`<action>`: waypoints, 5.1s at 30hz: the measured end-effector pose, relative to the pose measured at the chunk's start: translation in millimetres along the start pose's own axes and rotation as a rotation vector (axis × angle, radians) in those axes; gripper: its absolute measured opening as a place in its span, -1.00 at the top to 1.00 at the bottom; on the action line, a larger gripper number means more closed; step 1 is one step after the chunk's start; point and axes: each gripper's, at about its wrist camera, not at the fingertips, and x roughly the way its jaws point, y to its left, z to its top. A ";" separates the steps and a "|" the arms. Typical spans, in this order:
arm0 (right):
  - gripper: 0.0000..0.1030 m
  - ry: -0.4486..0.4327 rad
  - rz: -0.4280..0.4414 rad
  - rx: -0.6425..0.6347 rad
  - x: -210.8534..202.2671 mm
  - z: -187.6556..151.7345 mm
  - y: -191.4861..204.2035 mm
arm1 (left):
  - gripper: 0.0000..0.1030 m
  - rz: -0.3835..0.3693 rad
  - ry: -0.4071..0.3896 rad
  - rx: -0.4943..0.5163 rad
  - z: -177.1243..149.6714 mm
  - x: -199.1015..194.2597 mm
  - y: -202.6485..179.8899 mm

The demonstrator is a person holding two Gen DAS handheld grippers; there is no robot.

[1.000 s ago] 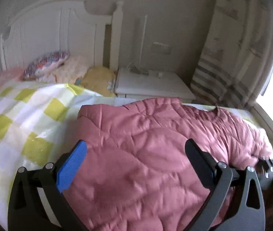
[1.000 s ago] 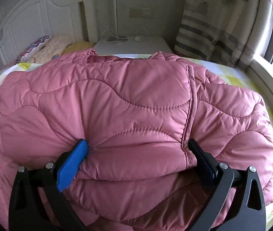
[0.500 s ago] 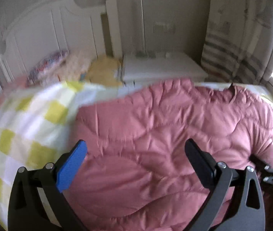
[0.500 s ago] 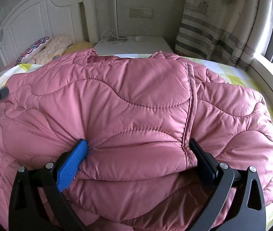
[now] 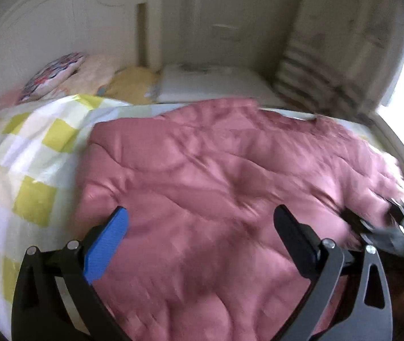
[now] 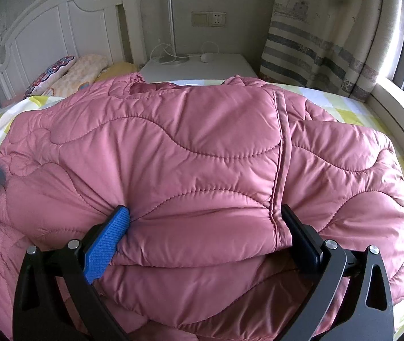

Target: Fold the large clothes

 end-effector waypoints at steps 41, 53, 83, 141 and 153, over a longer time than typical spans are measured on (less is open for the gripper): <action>-0.91 0.055 0.021 -0.139 -138.4 -138.6 -27.5 | -0.96 0.077 0.022 -0.021 -154.5 -111.4 31.2; -0.91 0.050 0.110 -0.213 -157.5 -187.9 -1.0 | -0.96 0.018 -0.081 -0.052 -201.8 -172.4 6.6; -0.91 -0.077 0.168 -0.388 -226.4 -247.6 18.2 | -0.96 0.040 -0.071 0.156 -277.1 -193.8 -43.5; -0.91 0.052 0.076 -0.104 -146.3 -157.9 -17.4 | -0.96 0.072 0.012 -0.091 -141.0 -103.7 8.1; -0.91 0.018 0.098 -0.324 -168.2 -208.0 22.7 | -0.96 0.034 0.020 0.119 -212.5 -145.6 -62.3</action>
